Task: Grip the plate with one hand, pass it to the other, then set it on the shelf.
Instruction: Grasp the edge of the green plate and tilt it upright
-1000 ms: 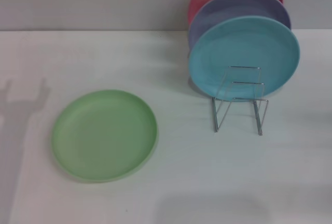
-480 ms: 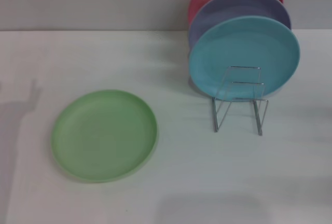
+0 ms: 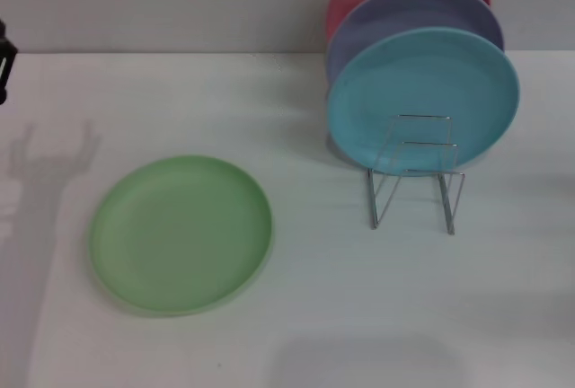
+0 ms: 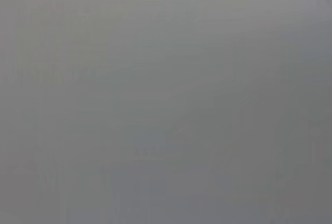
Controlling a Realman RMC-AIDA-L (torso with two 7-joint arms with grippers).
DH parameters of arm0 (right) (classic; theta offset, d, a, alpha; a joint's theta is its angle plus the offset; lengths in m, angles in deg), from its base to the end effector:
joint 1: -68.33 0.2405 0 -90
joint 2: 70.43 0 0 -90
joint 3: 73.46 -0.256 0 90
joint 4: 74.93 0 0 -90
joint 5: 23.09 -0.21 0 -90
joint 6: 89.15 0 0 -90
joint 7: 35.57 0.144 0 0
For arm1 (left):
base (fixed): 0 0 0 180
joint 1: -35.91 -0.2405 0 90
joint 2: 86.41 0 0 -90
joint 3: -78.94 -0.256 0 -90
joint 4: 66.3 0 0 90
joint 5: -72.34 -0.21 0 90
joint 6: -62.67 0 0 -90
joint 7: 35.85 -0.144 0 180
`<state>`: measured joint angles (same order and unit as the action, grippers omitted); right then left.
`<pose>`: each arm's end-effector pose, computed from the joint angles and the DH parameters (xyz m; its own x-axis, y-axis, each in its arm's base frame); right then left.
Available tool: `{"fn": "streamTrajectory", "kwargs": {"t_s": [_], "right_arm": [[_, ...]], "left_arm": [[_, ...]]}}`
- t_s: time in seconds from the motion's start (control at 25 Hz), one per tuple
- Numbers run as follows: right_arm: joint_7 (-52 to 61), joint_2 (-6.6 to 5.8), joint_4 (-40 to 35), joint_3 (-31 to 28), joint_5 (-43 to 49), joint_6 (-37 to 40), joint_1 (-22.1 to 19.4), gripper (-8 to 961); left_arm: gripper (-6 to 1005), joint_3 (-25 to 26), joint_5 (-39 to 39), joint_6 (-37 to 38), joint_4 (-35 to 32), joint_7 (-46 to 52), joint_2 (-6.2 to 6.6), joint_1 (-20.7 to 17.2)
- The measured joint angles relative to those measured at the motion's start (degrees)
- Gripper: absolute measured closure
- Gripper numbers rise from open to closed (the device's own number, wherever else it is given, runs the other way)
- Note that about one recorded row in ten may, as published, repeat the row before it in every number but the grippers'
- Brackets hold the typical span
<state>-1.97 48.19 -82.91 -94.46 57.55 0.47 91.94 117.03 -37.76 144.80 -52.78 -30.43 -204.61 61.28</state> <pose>0.3696 0.2858 0.1071 0.4705 0.4584 -0.7540 -0.8717 0.1088 -0.4778 -0.3018 0.3290 0.0219 0.6047 -0.3322 0.7239 0.7581 -0.0383 -0.6510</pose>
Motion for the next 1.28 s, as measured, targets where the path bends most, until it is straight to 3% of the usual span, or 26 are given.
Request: {"fn": "streamTrajectory", "kwargs": {"t_s": [0.12,0.2,0.32,0.36,0.4,0.44,0.52,0.56,0.6,0.64,0.72,0.76,0.8,0.84,0.88,0.96,1.0,1.04,1.28], "right_arm": [[-0.6,-0.07,-0.1,0.0,0.0,-0.4,0.3,389],[-1.0,-0.07,-0.1,0.0,0.0,-0.4,0.3,389],[-1.1,-0.07,-0.1,0.0,0.0,-0.5,0.4,389],[-1.1,-0.07,-0.1,0.0,0.0,-0.7,0.4,389],[-1.1,-0.06,-0.1,0.0,0.0,-0.9,0.4,389],[-1.1,-0.06,-0.1,0.0,0.0,-0.9,0.4,389],[-1.2,-0.02,-0.1,0.0,0.0,-1.0,0.4,389],[-1.2,0.01,-0.1,0.0,0.0,-1.0,0.4,389],[-1.2,0.02,-0.1,0.0,0.0,-1.1,0.4,389],[-1.2,0.02,-0.1,0.0,0.0,-1.1,0.4,389],[-1.2,0.02,-0.1,0.0,-0.1,-1.2,0.4,389],[-1.2,0.02,-0.1,0.0,-0.1,-1.4,0.4,389],[-1.2,0.05,-0.1,0.0,-0.1,-1.6,0.5,389],[-1.2,0.05,-0.1,0.0,-0.1,-1.6,0.5,389],[-1.2,0.07,-0.1,0.0,-0.1,-1.6,0.6,389],[-1.2,0.09,0.0,0.0,-0.1,-1.7,0.7,389],[-1.2,0.09,0.0,0.3,-0.1,-1.7,0.8,389],[-1.2,0.09,0.0,0.3,-0.1,-1.7,0.8,389],[-1.3,0.11,-0.2,1.3,-0.1,-1.7,1.0,389]], "left_arm": [[132,0.2,0.0,-5.8,2.0,0.0,1.34,1.7],[132,0.5,0.0,-10.9,5.5,0.0,3.33,2.3],[132,3.6,-1.0,-22.0,13.9,-2.4,7.64,2.5],[132,5.5,-2.0,-25.0,16.1,-3.3,8.49,2.4],[132,11.4,-5.7,-33.2,21.5,-5.9,9.98,1.5],[132,11.4,-5.7,-33.2,21.5,-5.9,9.98,1.5],[133,18.6,-9.7,-41.3,27.3,-8.6,10.5,-0.4],[133,23.3,-12.3,-46.8,31.3,-10.4,10.41,-1.9],[133,32.2,-17.0,-58.0,39.5,-14.3,9.41,-5.1],[139,32.2,-17.0,-58.0,39.5,-14.3,9.41,-5.1],[152,40.7,-21.2,-69.7,47.0,-18.8,7.04,-8.3],[159,45.4,-23.0,-75.8,51.6,-21.8,5.11,-10.1],[165,52.0,-25.2,-85.2,59.0,-26.8,1.7,-13.0],[172,52.0,-25.2,-85.2,59.0,-26.8,1.7,-13.0],[179,54.2,-25.6,-89.1,62.2,-28.8,0.58,-14.2],[194,56.5,-25.6,-96.0,67.0,-30.6,-0.03,-15.7],[201,58.1,-25.4,-102.9,71.2,-30.3,0.2,-16.6],[201,58.1,-25.4,-102.9,71.2,-30.3,0.2,-16.6],[201,66.5,-25.5,-128.9,79.7,-27.8,0.14,-16.2]]}}
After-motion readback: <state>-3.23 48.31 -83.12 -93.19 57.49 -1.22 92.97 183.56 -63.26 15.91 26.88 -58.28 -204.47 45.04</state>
